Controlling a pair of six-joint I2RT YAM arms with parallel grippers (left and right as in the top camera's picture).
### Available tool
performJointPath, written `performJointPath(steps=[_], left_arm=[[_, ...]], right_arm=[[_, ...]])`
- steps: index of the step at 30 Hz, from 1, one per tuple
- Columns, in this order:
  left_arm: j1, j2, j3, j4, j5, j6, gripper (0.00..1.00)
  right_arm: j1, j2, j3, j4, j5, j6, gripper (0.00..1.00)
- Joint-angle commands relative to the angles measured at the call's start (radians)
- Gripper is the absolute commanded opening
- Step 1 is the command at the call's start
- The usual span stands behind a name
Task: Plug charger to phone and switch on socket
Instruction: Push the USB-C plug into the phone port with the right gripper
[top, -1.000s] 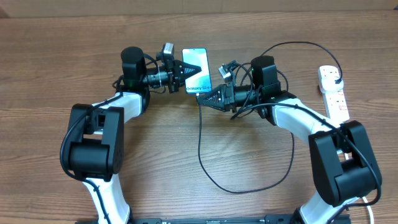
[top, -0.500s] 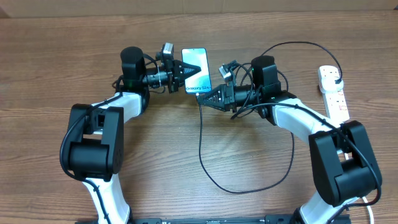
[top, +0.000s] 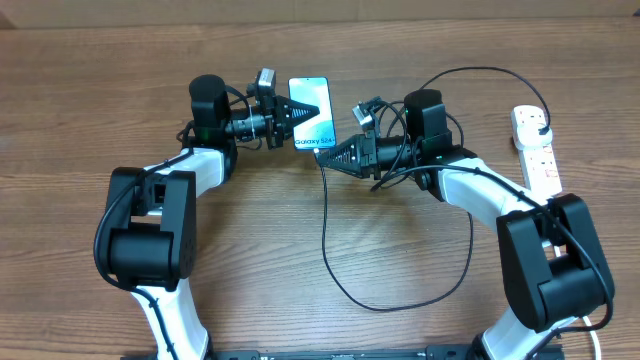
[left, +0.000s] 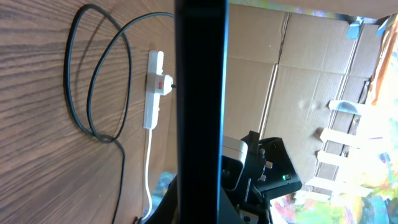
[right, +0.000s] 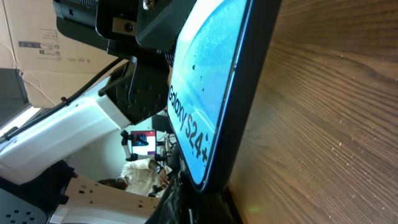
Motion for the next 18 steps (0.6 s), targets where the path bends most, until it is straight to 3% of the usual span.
performJointPath(steps=[1,18], left_arm=[[-0.005,-0.003,0.018,0.012,0.042,-0.002,0.04],[-0.036,-0.003,0.018,0.035,0.030,0.051,0.04]], right_arm=[[-0.013,-0.003,-0.004,0.006,0.038,0.019,0.04],[-0.013,-0.003,-0.004,0.029,0.100,0.073,0.04]])
